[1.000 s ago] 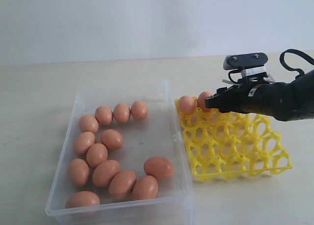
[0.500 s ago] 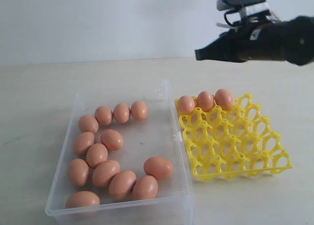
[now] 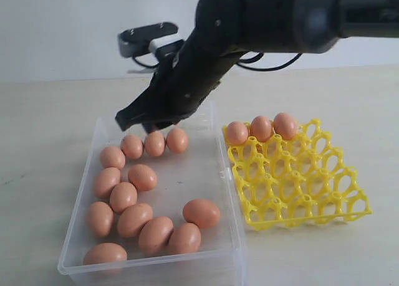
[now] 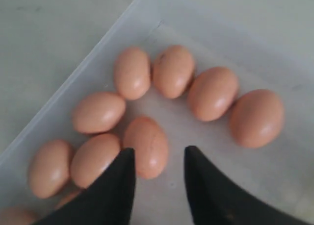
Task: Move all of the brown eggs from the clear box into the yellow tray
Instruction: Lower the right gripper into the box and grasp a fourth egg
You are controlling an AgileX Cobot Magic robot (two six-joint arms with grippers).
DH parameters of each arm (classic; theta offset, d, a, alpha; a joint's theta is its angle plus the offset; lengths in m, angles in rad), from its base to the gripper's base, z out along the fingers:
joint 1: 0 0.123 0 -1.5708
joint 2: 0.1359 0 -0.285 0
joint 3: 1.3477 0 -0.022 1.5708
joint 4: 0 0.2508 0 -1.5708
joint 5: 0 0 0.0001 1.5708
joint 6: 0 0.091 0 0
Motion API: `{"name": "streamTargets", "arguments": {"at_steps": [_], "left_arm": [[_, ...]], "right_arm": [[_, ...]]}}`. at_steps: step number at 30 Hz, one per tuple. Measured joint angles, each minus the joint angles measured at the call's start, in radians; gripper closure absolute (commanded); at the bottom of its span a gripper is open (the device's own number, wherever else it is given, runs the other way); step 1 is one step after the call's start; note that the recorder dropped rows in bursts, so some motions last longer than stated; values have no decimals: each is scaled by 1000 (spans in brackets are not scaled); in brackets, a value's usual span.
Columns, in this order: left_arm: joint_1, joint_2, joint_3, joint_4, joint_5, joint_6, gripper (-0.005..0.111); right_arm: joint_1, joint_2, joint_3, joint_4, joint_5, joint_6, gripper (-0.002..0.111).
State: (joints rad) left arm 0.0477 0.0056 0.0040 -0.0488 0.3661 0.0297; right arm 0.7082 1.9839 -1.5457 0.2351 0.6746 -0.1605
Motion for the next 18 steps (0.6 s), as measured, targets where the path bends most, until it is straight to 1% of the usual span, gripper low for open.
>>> {"name": "streamTargets", "arguments": {"at_steps": [2, 6, 12, 18], "left_arm": [[0, 0, 0, 0, 0, 0, 107], [0, 0, 0, 0, 0, 0, 107], [0, 0, 0, 0, 0, 0, 107], [0, 0, 0, 0, 0, 0, 107]], "right_arm": [[17, 55, -50, 26, 60, -11, 44], [43, 167, -160, 47, 153, -13, 45], [47, 280, -286, 34, 254, 11, 45], [47, 341, -343, -52, 275, 25, 45]]}}
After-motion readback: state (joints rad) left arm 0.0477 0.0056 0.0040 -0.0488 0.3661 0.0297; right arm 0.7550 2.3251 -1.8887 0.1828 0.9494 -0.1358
